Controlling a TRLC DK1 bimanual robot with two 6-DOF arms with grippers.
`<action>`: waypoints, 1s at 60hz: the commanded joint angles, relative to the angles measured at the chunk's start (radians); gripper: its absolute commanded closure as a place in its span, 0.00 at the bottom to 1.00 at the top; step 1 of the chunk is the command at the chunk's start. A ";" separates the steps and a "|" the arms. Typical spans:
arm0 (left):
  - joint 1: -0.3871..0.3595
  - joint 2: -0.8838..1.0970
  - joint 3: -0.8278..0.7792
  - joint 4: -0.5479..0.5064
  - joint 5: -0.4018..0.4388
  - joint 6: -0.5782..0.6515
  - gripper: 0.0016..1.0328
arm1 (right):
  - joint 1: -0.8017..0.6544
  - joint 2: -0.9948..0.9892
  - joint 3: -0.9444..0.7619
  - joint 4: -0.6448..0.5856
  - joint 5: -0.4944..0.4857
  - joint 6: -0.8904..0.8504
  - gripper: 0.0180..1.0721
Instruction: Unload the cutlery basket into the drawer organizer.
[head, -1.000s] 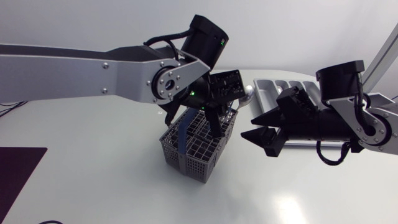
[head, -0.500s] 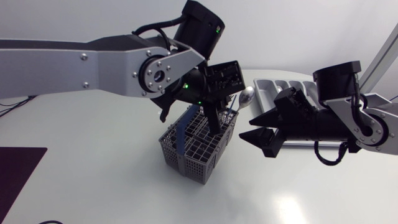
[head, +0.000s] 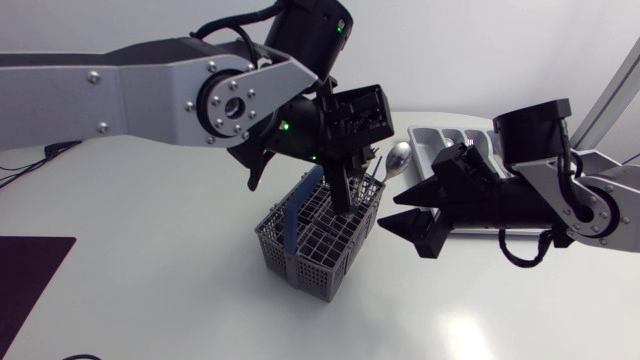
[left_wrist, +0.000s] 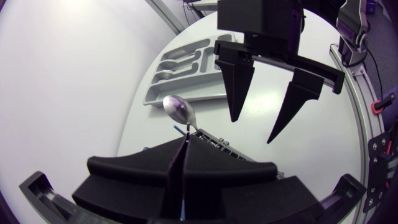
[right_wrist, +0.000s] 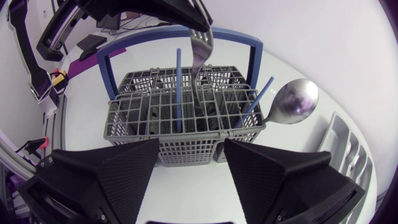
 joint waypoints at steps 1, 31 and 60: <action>-0.010 -0.048 0.001 0.004 0.022 0.047 0.96 | 0.010 0.041 -0.005 0.008 0.003 -0.001 0.28; -0.017 -0.089 -0.031 -0.016 0.068 0.182 0.96 | 0.052 0.145 0.032 0.076 0.002 -0.001 0.28; -0.019 -0.094 0.054 -0.145 0.105 0.277 0.96 | 0.061 0.162 0.034 0.087 0.003 -0.004 0.28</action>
